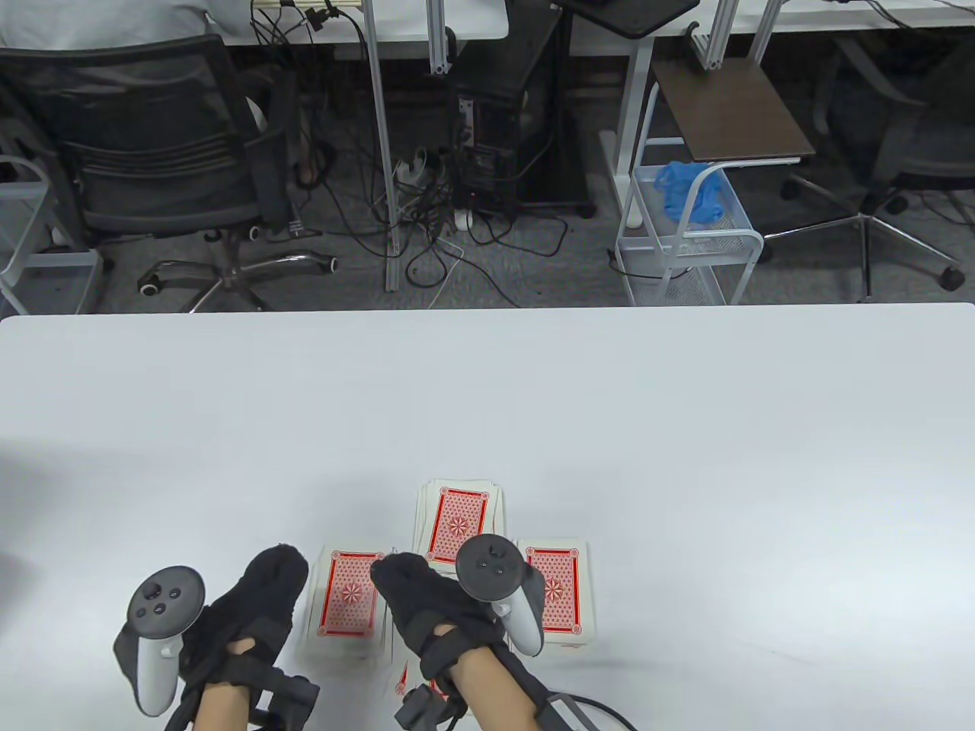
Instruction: Four-player card dealing with fan arrangement
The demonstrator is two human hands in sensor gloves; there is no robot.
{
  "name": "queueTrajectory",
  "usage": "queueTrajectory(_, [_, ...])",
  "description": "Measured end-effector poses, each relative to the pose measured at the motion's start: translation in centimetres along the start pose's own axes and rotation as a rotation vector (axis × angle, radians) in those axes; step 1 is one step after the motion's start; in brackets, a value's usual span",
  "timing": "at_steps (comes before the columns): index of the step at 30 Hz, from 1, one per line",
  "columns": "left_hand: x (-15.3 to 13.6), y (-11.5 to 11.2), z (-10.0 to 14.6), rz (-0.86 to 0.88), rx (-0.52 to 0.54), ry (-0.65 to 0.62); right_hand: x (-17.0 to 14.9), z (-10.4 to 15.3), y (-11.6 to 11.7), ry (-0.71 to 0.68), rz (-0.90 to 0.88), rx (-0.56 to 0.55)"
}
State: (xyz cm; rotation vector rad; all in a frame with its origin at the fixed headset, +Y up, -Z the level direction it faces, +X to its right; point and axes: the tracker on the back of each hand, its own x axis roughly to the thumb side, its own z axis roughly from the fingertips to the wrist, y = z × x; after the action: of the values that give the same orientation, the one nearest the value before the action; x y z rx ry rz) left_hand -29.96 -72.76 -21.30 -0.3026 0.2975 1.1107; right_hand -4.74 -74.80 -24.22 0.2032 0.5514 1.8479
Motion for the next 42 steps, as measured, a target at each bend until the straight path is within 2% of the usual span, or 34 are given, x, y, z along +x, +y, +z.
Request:
queueTrajectory(5, [-0.7, -1.0, -0.8, -0.063, -0.038, 0.076, -0.3, -1.1, 1.3, 0.057, -0.037, -0.029])
queueTrajectory(7, [-0.9, -1.7, -1.1, -0.086, -0.074, 0.094, -0.1, -1.5, 1.7, 0.076, -0.052, -0.060])
queueTrajectory(9, [-1.1, -2.1, -1.5, -0.080, -0.125, 0.091, 0.4, -1.8, 2.2, 0.098, -0.007, -0.043])
queueTrajectory(11, [-1.2, -2.0, -1.5, -0.069, -0.100, 0.102, 0.7, -2.2, 2.3, 0.114, -0.010, -0.024])
queueTrajectory(15, [-1.6, -1.7, -1.6, -0.026, -0.122, 0.110, 0.6, -3.2, 1.6, 0.199, -0.041, -0.081])
queueTrajectory(19, [-1.4, -1.7, -1.7, -0.057, -0.120, 0.109, 0.8, -3.7, 1.5, 0.215, 0.101, -0.085])
queueTrajectory(22, [-1.2, -2.0, -1.7, -0.100, -0.114, 0.101, 0.8, -4.3, 2.6, 0.242, 0.022, -0.029])
queueTrajectory(24, [-1.2, -2.0, -1.7, -0.112, -0.111, 0.103, 0.9, -4.7, 3.9, 0.238, 0.122, -0.036])
queueTrajectory(26, [-1.3, -1.9, -1.7, -0.166, -0.126, 0.090, 1.1, -5.0, 4.7, 0.210, 0.190, -0.055])
queueTrajectory(30, [-1.3, -1.0, -1.8, -0.053, -0.128, 0.089, 1.7, -4.5, 4.3, 0.133, 0.293, -0.134])
queueTrajectory(32, [-0.8, -0.3, -1.7, -0.088, -0.058, 0.049, 2.3, -3.7, 3.4, 0.036, 0.243, -0.183])
queueTrajectory(33, [-0.6, -0.1, -1.7, -0.107, -0.048, 0.025, 2.6, -3.4, 3.0, -0.006, 0.199, -0.189])
queueTrajectory(34, [-0.4, 0.2, -1.6, -0.097, -0.046, -0.022, 3.0, -3.1, 2.7, -0.109, 0.133, -0.162])
queueTrajectory(36, [0.1, 0.6, -1.1, 0.004, 0.013, -0.099, 3.4, -2.3, 2.1, -0.153, 0.134, -0.194])
queueTrajectory(37, [0.6, 0.8, -0.8, 0.031, 0.070, -0.160, 3.6, -1.8, 1.7, -0.237, 0.123, -0.205])
queueTrajectory(38, [1.2, 1.0, -0.4, -0.007, 0.111, -0.208, 3.7, -1.4, 1.5, -0.253, 0.110, -0.217])
queueTrajectory(41, [2.4, 0.7, 0.2, -0.218, 0.139, -0.292, 3.4, -0.4, 1.5, -0.302, 0.077, -0.275])
queueTrajectory(42, [2.6, 0.6, 0.3, -0.233, 0.149, -0.298, 3.2, -0.3, 1.5, -0.322, 0.082, -0.273])
